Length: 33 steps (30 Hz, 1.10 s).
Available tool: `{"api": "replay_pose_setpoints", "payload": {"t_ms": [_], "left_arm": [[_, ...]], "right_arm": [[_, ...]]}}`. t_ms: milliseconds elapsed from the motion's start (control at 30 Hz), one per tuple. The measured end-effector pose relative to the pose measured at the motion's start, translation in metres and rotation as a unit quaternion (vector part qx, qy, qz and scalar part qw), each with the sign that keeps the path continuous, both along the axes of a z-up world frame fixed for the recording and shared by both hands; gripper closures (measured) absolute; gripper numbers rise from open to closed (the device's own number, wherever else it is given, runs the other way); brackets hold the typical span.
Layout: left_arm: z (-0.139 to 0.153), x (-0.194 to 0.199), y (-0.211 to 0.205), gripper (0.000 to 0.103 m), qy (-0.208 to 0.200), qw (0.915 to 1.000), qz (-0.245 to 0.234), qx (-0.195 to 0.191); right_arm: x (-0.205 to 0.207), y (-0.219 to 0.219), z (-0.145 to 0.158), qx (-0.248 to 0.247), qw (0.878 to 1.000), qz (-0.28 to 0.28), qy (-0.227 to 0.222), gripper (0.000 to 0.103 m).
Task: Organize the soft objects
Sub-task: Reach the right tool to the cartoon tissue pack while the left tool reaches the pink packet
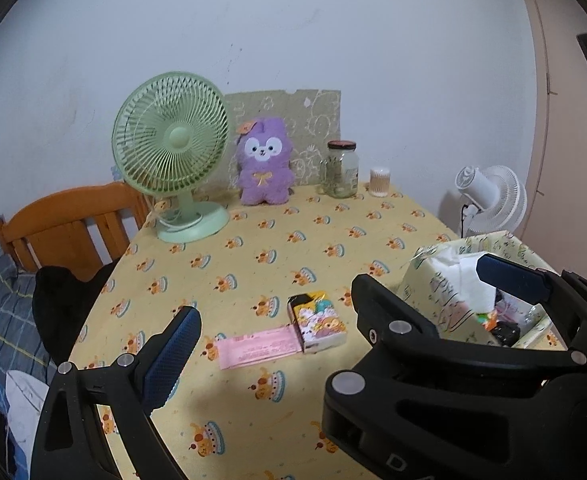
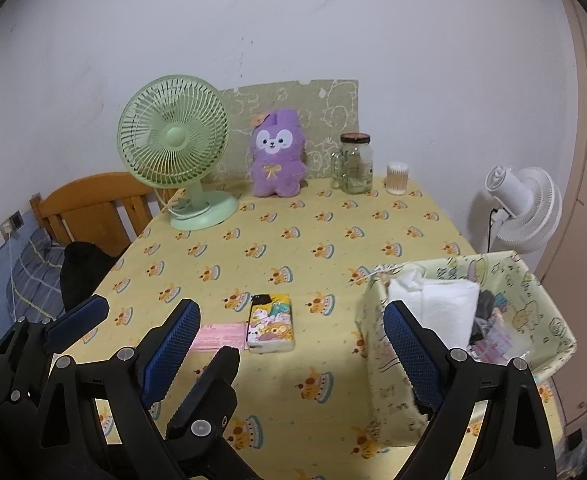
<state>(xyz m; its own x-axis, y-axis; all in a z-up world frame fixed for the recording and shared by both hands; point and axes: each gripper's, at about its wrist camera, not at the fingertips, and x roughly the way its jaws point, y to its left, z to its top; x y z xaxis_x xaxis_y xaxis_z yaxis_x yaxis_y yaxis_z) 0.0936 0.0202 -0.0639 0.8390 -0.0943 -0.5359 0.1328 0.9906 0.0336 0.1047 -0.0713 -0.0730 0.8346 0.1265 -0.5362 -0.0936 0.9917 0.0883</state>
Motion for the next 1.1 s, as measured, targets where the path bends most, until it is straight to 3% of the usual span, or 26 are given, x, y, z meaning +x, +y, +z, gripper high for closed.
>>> {"api": "replay_pose_setpoints", "payload": {"t_ms": [333, 800, 1100], "left_arm": [[-0.023, 0.011, 0.015, 0.005, 0.022, 0.9997, 0.009, 0.006], [-0.064, 0.038, 0.037, 0.005, 0.076, 0.9967, 0.026, 0.010], [-0.086, 0.066, 0.033, 0.005, 0.108, 0.9937, 0.023, 0.019]], "right_arm": [[0.012, 0.016, -0.022, -0.006, 1.000, 0.007, 0.004, 0.008], [0.047, 0.039, -0.064, -0.010, 0.998, 0.027, 0.051, 0.008], [0.073, 0.038, -0.086, -0.029, 0.997, 0.012, 0.068, 0.008]]}}
